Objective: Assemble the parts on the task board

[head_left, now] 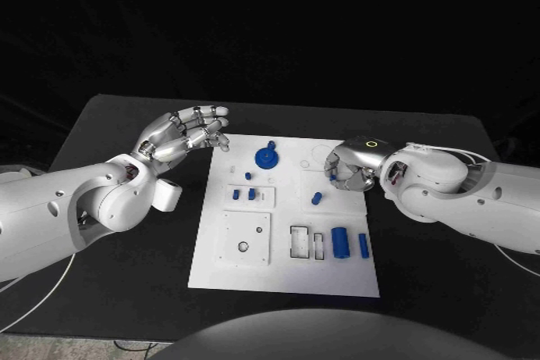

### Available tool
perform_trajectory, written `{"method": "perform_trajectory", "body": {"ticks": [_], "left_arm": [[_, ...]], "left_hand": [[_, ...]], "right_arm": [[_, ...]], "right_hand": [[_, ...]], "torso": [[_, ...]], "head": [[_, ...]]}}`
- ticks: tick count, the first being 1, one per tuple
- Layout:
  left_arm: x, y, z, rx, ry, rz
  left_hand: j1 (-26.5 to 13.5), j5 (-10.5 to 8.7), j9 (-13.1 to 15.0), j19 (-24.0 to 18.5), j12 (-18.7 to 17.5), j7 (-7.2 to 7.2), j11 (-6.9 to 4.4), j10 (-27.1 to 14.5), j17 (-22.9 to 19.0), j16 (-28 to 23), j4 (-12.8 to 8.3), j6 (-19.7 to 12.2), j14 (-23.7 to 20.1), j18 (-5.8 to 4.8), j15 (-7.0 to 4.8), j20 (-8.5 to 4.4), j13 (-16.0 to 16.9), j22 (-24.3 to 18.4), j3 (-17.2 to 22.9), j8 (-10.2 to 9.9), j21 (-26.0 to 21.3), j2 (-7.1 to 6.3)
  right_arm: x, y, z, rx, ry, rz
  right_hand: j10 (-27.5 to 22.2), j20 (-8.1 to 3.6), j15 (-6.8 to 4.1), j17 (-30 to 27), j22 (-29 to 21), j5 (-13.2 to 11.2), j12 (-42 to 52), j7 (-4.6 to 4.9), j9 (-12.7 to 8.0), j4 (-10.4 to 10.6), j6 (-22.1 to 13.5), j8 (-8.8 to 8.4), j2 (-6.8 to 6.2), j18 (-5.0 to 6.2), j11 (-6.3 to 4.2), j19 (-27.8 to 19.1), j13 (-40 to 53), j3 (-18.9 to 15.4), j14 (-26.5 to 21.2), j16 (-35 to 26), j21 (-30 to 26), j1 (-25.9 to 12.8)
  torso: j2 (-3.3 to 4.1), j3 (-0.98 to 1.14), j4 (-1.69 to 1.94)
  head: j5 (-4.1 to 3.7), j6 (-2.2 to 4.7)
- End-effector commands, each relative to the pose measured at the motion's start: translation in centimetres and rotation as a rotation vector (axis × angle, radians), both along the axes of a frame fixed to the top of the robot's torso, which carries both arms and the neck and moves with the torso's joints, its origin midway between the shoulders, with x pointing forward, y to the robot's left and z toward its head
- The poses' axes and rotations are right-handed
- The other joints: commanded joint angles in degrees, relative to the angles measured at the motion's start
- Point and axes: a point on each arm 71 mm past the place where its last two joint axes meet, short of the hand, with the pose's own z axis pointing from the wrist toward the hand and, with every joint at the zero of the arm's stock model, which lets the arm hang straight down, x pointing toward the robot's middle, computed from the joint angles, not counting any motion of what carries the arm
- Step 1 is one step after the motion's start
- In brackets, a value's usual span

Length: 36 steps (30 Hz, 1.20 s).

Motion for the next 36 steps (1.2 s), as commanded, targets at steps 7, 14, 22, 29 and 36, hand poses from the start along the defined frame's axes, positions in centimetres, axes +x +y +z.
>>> {"method": "perform_trajectory", "body": {"ticks": [7,14,22,29,36], "left_arm": [[-0.1,-0.3,-0.1,-0.011,0.011,-0.024],[-0.1,-0.3,-0.2,-0.01,0.013,-0.024],[-0.1,-0.3,-0.2,-0.008,0.015,-0.023],[-0.1,-0.3,-0.3,-0.007,0.018,-0.023],[-0.1,-0.3,-0.3,-0.005,0.02,-0.022]], "left_hand": [[0.28,0.33,-0.14,-0.18,0.5,0.38,-0.02,-0.3,-0.01,0.02,0.1,-0.11,-0.32,0.3,-0.11,0.02,-0.14,-0.05,-0.28,0.32,-0.48,0.47],[0.56,0.48,-0.25,-0.16,0.64,0.46,0.0,-0.31,0.0,0.06,0.03,-0.12,-0.3,0.33,-0.14,0.02,-0.26,-0.05,-0.24,0.38,-0.59,0.64],[0.77,0.58,-0.32,-0.15,0.73,0.54,-0.01,-0.33,0.0,0.09,-0.03,-0.11,-0.3,0.34,-0.15,0.02,-0.34,-0.04,-0.22,0.43,-0.66,0.7],[0.86,0.61,-0.36,-0.15,0.79,0.67,-0.06,-0.34,0.01,0.1,-0.03,-0.06,-0.31,0.35,-0.15,0.02,-0.4,-0.04,-0.24,0.48,-0.7,0.73],[0.92,0.62,-0.4,-0.14,0.83,0.75,-0.08,-0.35,0.01,0.1,-0.04,-0.05,-0.32,0.35,-0.15,0.03,-0.44,-0.03,-0.26,0.51,-0.73,0.73]], "right_arm": [[-0.1,-0.1,-0.4,-0.01,0.011,-0.003],[-0.1,-0.1,-0.2,0.019,-0.008,0.006],[-0.1,-0.2,0.1,0.052,-0.026,0.005],[-0.3,-0.2,0.7,0.089,-0.044,0.005],[-0.5,-0.2,2.6,0.121,-0.043,-0.005]], "right_hand": [[2.41,-0.12,-0.19,0.16,5.57,0.13,0.53,-0.14,1.5,-0.87,1.68,1.22,1.2,-0.75,-0.41,0.24,-0.28,0.05,0.04,-0.01,0.3,0.49],[3.56,-0.22,-0.28,0.38,5.67,0.38,0.64,0.03,2.17,-1.31,1.94,1.54,1.49,-0.81,-0.57,0.44,-0.47,0.12,0.2,0.2,0.69,0.91],[3.87,-0.24,-0.18,0.19,5.66,0.74,0.25,0.48,2.49,-1.8,1.4,1.27,1.68,-0.81,-0.37,0.39,-0.84,0.38,0.14,0.06,0.54,1.47],[3.96,-0.16,-0.01,0.14,5.67,0.88,-0.04,0.78,2.59,-1.89,0.9,0.95,1.72,-0.85,-0.15,0.36,-1.1,0.43,0.11,0.03,0.54,1.52],[3.97,-0.01,0.2,-0.26,5.56,0.99,-0.45,1.12,2.53,-1.98,-0.1,0.19,1.72,-0.79,0.12,0.15,-1.45,0.57,-0.08,-0.26,0.08,1.57]], "torso": [[-0.08,0.0,-0.03],[-0.05,0.01,-0.03],[-0.01,0.0,-0.02],[0.07,0.03,-0.04],[-0.01,-0.05,0.0]], "head": [[0.13,0.0],[0.19,0.0],[0.28,0.0],[0.43,0.0],[0.39,0.0]]}}
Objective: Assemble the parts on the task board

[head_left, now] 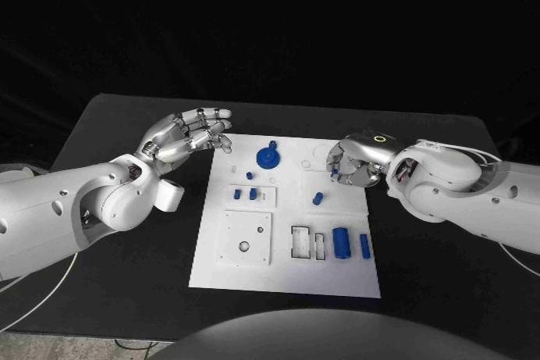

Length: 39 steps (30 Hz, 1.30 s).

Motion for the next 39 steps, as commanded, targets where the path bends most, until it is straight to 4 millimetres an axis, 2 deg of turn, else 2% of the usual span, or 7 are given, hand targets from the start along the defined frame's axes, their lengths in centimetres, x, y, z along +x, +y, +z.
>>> {"method": "perform_trajectory", "body": {"ticks": [1,10,17,22,32,34,39], "left_arm": [[-0.1,-0.3,0.0,-0.011,0.005,-0.018],[-0.1,-0.3,-0.1,-0.006,0.013,-0.019],[0.0,-0.4,-0.2,-0.005,0.016,-0.021],[0.0,-0.5,-0.3,-0.004,0.018,-0.023],[0.0,-0.9,-0.4,-0.005,0.021,-0.031],[0.0,-1.0,-0.4,-0.005,0.021,-0.031],[0.0,-1.0,-0.4,-0.004,0.022,-0.031]], "left_hand": [[0.47,0.39,-0.06,-0.15,0.18,0.33,-0.07,-0.35,0.0,0.1,-0.04,-0.07,-0.33,0.35,-0.15,0.03,-0.1,-0.04,-0.26,0.27,-0.23,0.28],[0.52,0.38,-0.14,-0.17,0.24,0.37,-0.05,-0.37,-0.02,0.05,-0.02,-0.17,-0.45,0.35,-0.13,0.04,-0.16,-0.04,-0.34,0.25,-0.3,0.24],[0.66,0.38,-0.33,-0.28,0.39,0.39,0.06,-0.46,-0.08,-0.11,0.03,-0.35,-0.82,0.3,-0.04,0.09,-0.33,-0.05,-0.44,0.23,-0.51,0.31],[0.75,0.36,-0.48,-0.41,0.52,0.4,0.14,-0.54,-0.15,-0.27,0.07,-0.45,-1.17,0.25,0.07,0.14,-0.47,-0.07,-0.53,0.25,-0.7,0.4],[0.8,0.36,-0.57,-0.51,0.6,0.41,0.19,-0.61,-0.18,-0.35,0.09,-0.51,-1.38,0.21,0.14,0.17,-0.57,-0.08,-0.58,0.26,-0.84,0.49],[0.83,0.36,-0.59,-0.53,0.63,0.41,0.2,-0.62,-0.18,-0.37,0.09,-0.53,-1.42,0.2,0.16,0.18,-0.59,-0.08,-0.57,0.27,-0.87,0.54],[0.86,0.37,-0.62,-0.54,0.65,0.41,0.21,-0.64,-0.19,-0.37,0.09,-0.55,-1.44,0.2,0.17,0.18,-0.62,-0.08,-0.57,0.27,-0.9,0.58]], "right_arm": [[-0.1,0.0,0.9,0.036,0.006,-0.013],[-1.4,1.2,3.2,0.074,0.043,0.005],[-3.5,5.1,3.6,0.069,0.066,0.114],[-4.5,7.9,3.3,0.048,0.064,0.197],[-5.1,12.5,1.2,0.007,0.035,0.325],[-5.1,13.5,0.7,0.002,0.018,0.355],[-5.3,14.9,-0.3,-0.012,-0.009,0.4]], "right_hand": [[0.14,0.23,0.22,-0.25,5.51,0.19,-0.37,0.14,-0.15,-0.37,-0.57,-0.42,0.31,-0.79,0.31,-0.12,-0.13,0.13,-0.12,-0.32,-0.36,0.1],[0.27,0.29,0.28,-0.75,5.29,0.19,-0.42,0.22,-0.17,-0.4,-0.79,-0.63,0.36,-0.64,0.34,-0.5,-0.2,0.19,-0.39,-0.72,-1.32,0.15],[0.4,0.33,0.32,-0.2,5.39,0.18,-0.47,0.35,-0.24,-0.56,-1.21,-1.04,0.32,-0.69,0.4,-0.43,-0.29,0.29,-0.24,-0.32,-0.91,0.3],[0.44,0.33,0.28,1.35,5.82,0.16,-0.53,0.4,-0.28,-0.62,-1.41,-1.38,0.35,-0.96,0.41,0.46,-0.37,0.32,0.69,1.01,1.14,0.3],[0.28,0.35,0.31,1.9,5.79,0.05,-0.62,0.47,-0.33,-0.71,-1.61,-1.7,0.19,-0.93,0.47,0.6,-0.43,0.28,1.05,1.52,1.11,0.27],[0.28,0.36,0.31,2.05,5.81,0.02,-0.62,0.48,-0.34,-0.73,-1.64,-1.73,0.17,-0.95,0.47,0.64,-0.43,0.28,1.11,1.64,1.21,0.27],[0.3,0.37,0.32,2.25,5.87,-0.13,-0.59,0.49,-0.37,-0.83,-1.73,-1.87,0.07,-0.99,0.47,0.75,-0.42,0.27,1.2,1.81,1.49,0.33]], "torso": [[-0.05,-0.07,0.02],[-0.13,-0.04,0.02],[-0.14,0.06,0.04],[-0.22,-0.05,0.15],[-0.45,-0.12,0.65],[-0.41,-0.06,0.61],[-0.4,-0.11,0.57]], "head": [[-0.01,0.0],[0.3,0.0],[0.88,0.0],[0.62,0.0],[1.09,0.0],[1.36,0.0],[1.88,0.0]]}}
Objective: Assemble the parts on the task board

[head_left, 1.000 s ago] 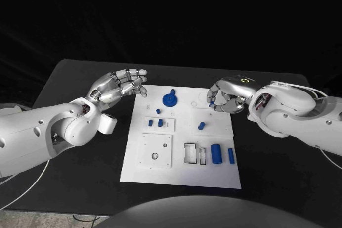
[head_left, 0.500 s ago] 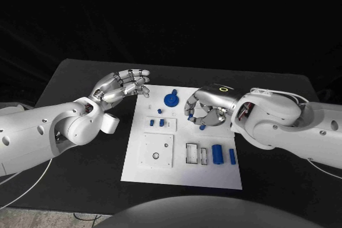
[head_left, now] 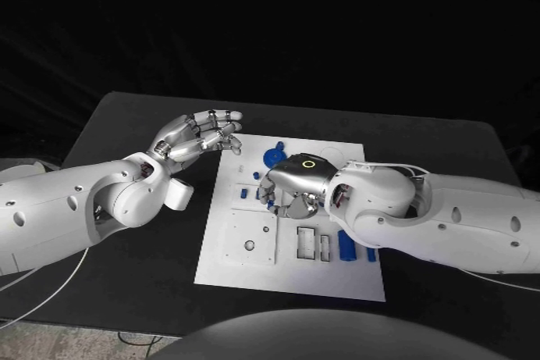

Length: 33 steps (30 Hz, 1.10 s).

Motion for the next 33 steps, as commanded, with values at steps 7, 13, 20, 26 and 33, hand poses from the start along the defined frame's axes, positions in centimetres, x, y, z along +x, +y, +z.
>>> {"method": "perform_trajectory", "body": {"ticks": [7,13,20,26,33], "left_arm": [[-0.1,-0.3,0.0,-0.012,0.005,-0.02],[-0.1,-0.3,-0.1,-0.011,0.008,-0.022],[-0.1,-0.3,-0.3,-0.01,0.013,-0.023],[-0.1,-0.3,-0.4,-0.008,0.018,-0.024],[-0.1,-0.3,-0.4,-0.008,0.02,-0.024]], "left_hand": [[0.44,0.38,-0.11,-0.35,0.37,0.22,-0.01,-0.43,-0.06,-0.37,-0.08,-0.35,-0.41,0.19,-0.05,-0.03,-0.09,-0.09,-0.4,0.27,-0.26,0.15],[0.48,0.39,-0.13,-0.36,0.39,0.22,0.0,-0.44,-0.06,-0.37,-0.09,-0.36,-0.42,0.19,-0.04,-0.02,-0.1,-0.09,-0.4,0.28,-0.28,0.18],[0.58,0.42,-0.17,-0.38,0.42,0.23,0.01,-0.48,-0.05,-0.36,-0.13,-0.4,-0.44,0.18,-0.03,-0.02,-0.15,-0.08,-0.38,0.28,-0.33,0.24],[0.58,0.42,-0.17,-0.38,0.42,0.23,0.01,-0.48,-0.05,-0.36,-0.13,-0.4,-0.44,0.18,-0.03,-0.02,-0.15,-0.08,-0.38,0.28,-0.33,0.24],[0.7,0.44,-0.22,-0.41,0.46,0.23,0.04,-0.54,-0.05,-0.35,-0.18,-0.45,-0.45,0.17,-0.01,-0.01,-0.2,-0.08,-0.35,0.28,-0.38,0.3]], "right_arm": [[-0.7,1.6,-1.6,-0.033,-0.09,0.102],[-1.0,1.5,-2.1,-0.033,-0.084,0.109],[-1.2,1.2,-2.4,-0.041,-0.076,0.108],[-1.4,0.8,-2.6,-0.045,-0.066,0.101],[-1.4,0.4,-3.0,-0.047,-0.053,0.09]], "right_hand": [[0.36,0.08,0.16,-0.06,5.89,-0.35,0.01,0.03,-0.15,-0.38,-0.5,-0.55,-0.04,-1.0,0.12,0.45,0.08,0.0,0.31,0.15,0.23,0.37],[0.38,0.09,0.17,-0.12,5.88,-0.42,0.03,0.02,-0.15,-0.41,-0.52,-0.58,-0.06,-0.99,0.12,0.43,0.09,0.0,0.28,0.11,0.19,0.4],[0.44,0.09,0.16,-0.13,5.89,-0.44,0.11,0.03,-0.18,-0.61,-0.48,-0.7,-0.02,-0.99,0.1,0.4,0.13,0.14,0.23,0.11,0.22,0.67],[0.45,0.09,0.16,-0.06,5.91,-0.4,0.13,0.03,-0.19,-0.67,-0.48,-0.73,-0.02,-1.0,0.1,0.43,0.14,0.17,0.24,0.17,0.34,0.74],[0.45,0.09,0.16,-0.06,5.91,-0.4,0.13,0.03,-0.19,-0.67,-0.48,-0.73,-0.02,-1.0,0.1,0.43,0.14,0.17,0.24,0.17,0.34,0.74]], "torso": [[0.05,-0.03,-0.11],[0.04,0.0,-0.13],[-0.01,0.03,-0.1],[-0.05,0.04,-0.14],[-0.03,0.04,-0.11]], "head": [[1.23,0.0],[1.58,0.0],[1.83,0.0],[2.09,0.0],[2.28,0.0]]}}
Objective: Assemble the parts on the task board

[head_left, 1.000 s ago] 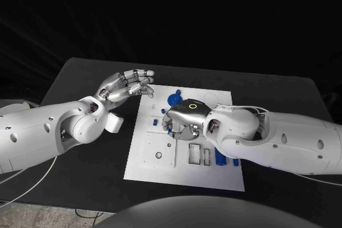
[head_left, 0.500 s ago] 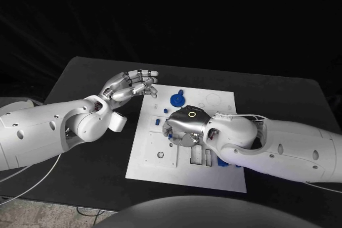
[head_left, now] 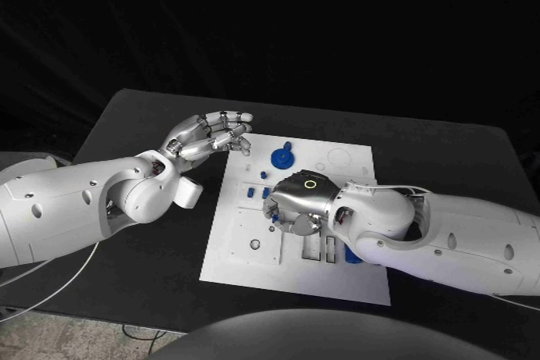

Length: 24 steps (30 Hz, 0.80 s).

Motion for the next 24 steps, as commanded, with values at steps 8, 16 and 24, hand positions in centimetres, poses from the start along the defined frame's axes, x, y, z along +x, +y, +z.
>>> {"method": "perform_trajectory", "body": {"ticks": [8,16,24], "left_arm": [[-0.13,-0.27,-0.08,-0.014,0.007,-0.023],[-0.14,-0.23,-0.13,-0.012,0.011,-0.023],[-0.11,-0.26,-0.2,-0.01,0.015,-0.025]], "left_hand": [[0.58,0.22,-0.13,-0.43,0.11,0.04,0.07,-0.6,-0.05,-0.33,-0.04,-0.27,-0.46,0.17,0.0,0.0,-0.15,-0.07,-0.17,0.29,-0.43,0.14],[0.79,0.29,-0.2,-0.46,0.17,0.07,0.09,-0.67,-0.04,-0.28,-0.11,-0.32,-0.45,0.17,0.0,0.0,-0.23,-0.06,-0.12,0.3,-0.49,0.24],[0.94,0.33,-0.26,-0.47,0.22,0.1,0.1,-0.72,-0.03,-0.24,-0.16,-0.35,-0.43,0.17,0.0,-0.01,-0.28,-0.04,-0.09,0.31,-0.54,0.29]], "right_arm": [[-0.43,0.12,-0.6,0.004,0.013,0.007],[-0.8,0.22,-0.95,0.011,0.027,0.007],[-0.9,0.34,-1.12,0.011,0.033,0.006]], "right_hand": [[0.47,0.09,0.15,0.04,5.93,-0.01,0.2,0.06,-0.09,-0.48,-0.48,-0.36,0.01,-1.0,0.14,0.43,0.07,-0.03,0.25,0.2,0.37,0.8],[0.47,0.09,0.15,0.04,5.93,-0.01,0.2,0.06,-0.09,-0.48,-0.48,-0.36,0.01,-1.0,0.14,0.43,0.07,-0.03,0.25,0.2,0.37,0.8],[0.52,0.09,0.15,-0.15,5.91,0.08,0.25,0.08,-0.1,-0.51,-0.47,-0.41,0.05,-0.98,0.14,0.4,0.1,0.01,0.18,0.07,0.3,0.84]], "torso": [[0.03,-0.02,0.08],[-0.03,-0.04,0.06],[-0.08,-0.06,0.04]], "head": [[0.15,0.0],[0.29,0.0],[0.21,0.0]]}}
